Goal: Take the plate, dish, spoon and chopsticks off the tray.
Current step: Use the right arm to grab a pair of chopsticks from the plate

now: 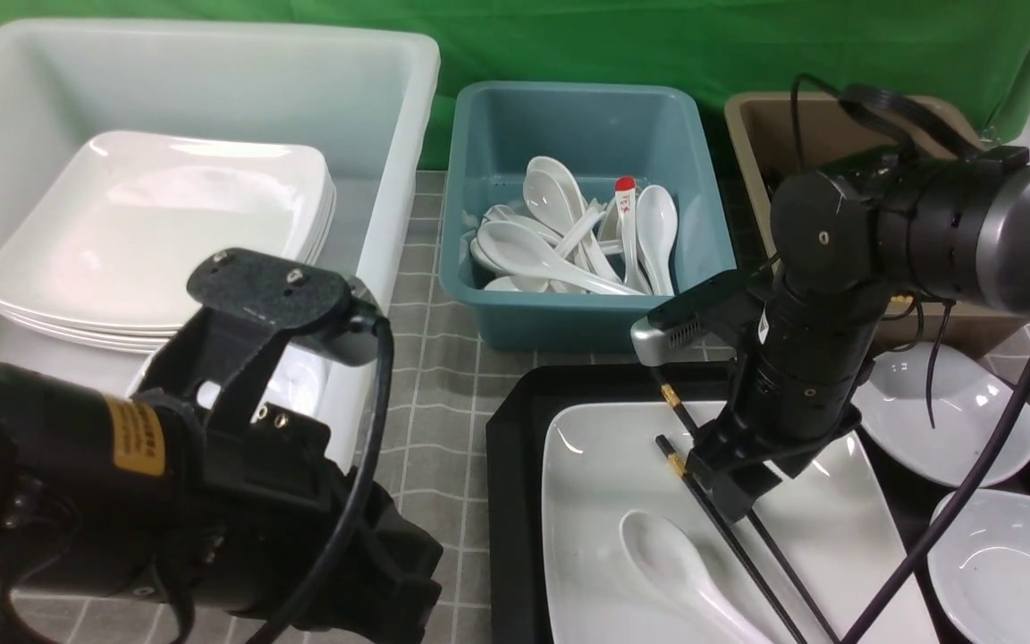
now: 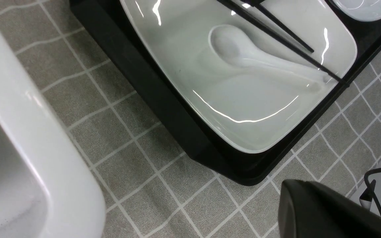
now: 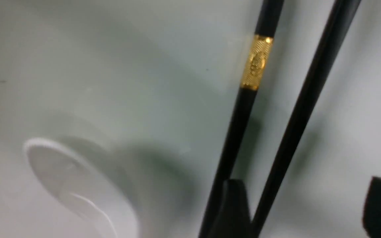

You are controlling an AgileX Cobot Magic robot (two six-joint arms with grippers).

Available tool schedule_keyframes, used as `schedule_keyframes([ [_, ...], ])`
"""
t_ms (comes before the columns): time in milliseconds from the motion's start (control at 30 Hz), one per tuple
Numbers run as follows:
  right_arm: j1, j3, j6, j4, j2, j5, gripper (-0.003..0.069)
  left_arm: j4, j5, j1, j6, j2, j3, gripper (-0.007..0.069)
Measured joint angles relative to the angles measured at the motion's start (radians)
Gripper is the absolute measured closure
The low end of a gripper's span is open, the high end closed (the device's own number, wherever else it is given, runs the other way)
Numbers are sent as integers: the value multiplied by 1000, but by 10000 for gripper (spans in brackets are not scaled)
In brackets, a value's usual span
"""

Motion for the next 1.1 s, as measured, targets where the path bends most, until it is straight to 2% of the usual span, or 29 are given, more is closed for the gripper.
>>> schedule_keyframes([
  [100,0,0,-6,36,0,0,68,2,-4,0,0,0,0,624],
  [733,0,-1,-31,55,62,-1,85,4,-20,0,0,0,0,624],
  [800,0,-1,-31,54,62,-1,139,4,-22,0,0,0,0,624],
  [833,0,-1,-31,53,62,-1,200,4,-23,0,0,0,0,624],
  [867,0,-1,-31,53,62,-1,265,4,-24,0,0,0,0,624],
  [900,0,-1,-31,53,62,0,389,4,-24,0,0,0,0,624],
  [933,0,-1,-31,53,62,2,412,4,-24,0,0,0,0,624],
  [967,0,-1,-29,54,62,7,519,4,-24,0,0,0,0,624],
  [1100,0,-1,-26,56,46,31,518,4,-25,0,0,0,0,624],
])
